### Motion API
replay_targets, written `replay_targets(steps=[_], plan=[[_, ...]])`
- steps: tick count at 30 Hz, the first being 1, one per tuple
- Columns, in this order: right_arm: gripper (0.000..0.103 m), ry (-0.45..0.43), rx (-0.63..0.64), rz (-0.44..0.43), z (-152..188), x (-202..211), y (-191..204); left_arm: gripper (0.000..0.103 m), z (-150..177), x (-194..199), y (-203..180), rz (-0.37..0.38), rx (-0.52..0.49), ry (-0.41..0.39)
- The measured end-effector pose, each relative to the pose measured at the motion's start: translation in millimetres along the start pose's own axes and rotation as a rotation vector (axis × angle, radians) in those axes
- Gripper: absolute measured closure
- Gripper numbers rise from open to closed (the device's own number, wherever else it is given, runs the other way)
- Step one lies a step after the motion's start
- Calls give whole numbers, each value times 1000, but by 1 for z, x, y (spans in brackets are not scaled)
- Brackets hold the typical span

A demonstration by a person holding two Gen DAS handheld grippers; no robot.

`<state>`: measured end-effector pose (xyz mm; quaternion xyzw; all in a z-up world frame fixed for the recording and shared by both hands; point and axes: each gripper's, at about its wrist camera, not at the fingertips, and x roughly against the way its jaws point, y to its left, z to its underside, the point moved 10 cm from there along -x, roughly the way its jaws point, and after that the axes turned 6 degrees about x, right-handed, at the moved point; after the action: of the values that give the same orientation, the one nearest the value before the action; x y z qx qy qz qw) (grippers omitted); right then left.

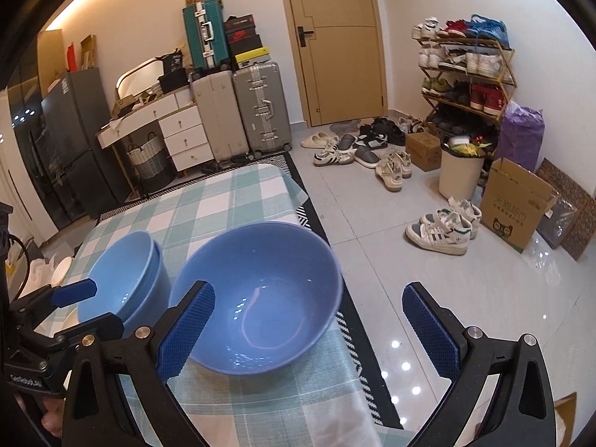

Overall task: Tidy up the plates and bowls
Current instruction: 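Move both tools to the next light-blue bowl and close on its rim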

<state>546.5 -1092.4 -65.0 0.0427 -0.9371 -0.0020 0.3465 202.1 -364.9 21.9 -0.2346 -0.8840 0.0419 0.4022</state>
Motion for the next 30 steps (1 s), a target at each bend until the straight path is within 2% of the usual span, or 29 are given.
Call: replay_targets(steps=[2,7,9,11,18,23,27,30], plan=[[0,6,-16,-5,1,-2,-4,4,-2,-6,-9,11,6,5],[0,12,-4,28,4,-5,-11,17,-3,-23,-18,36,39,37],[0,10,-8,27,5,-7,-13,32,-2,-29,-23,49,46,46],[0,13,-22,21,7,-10,-18,37,0,-35,-26,55,40,65],[2,41,-33,10,13,-26,-21,46,6,-57,-26,31,31,85],[21,85,-4,-10,21,-42,-12,48,9,-70,-21,-11,20,77],[25,104,10,-17,27,-51,-4,50,9,-71,-20,-27,13,74],[28,111,13,-14,30,-55,-1,54,9,-69,-23,0,19,74]])
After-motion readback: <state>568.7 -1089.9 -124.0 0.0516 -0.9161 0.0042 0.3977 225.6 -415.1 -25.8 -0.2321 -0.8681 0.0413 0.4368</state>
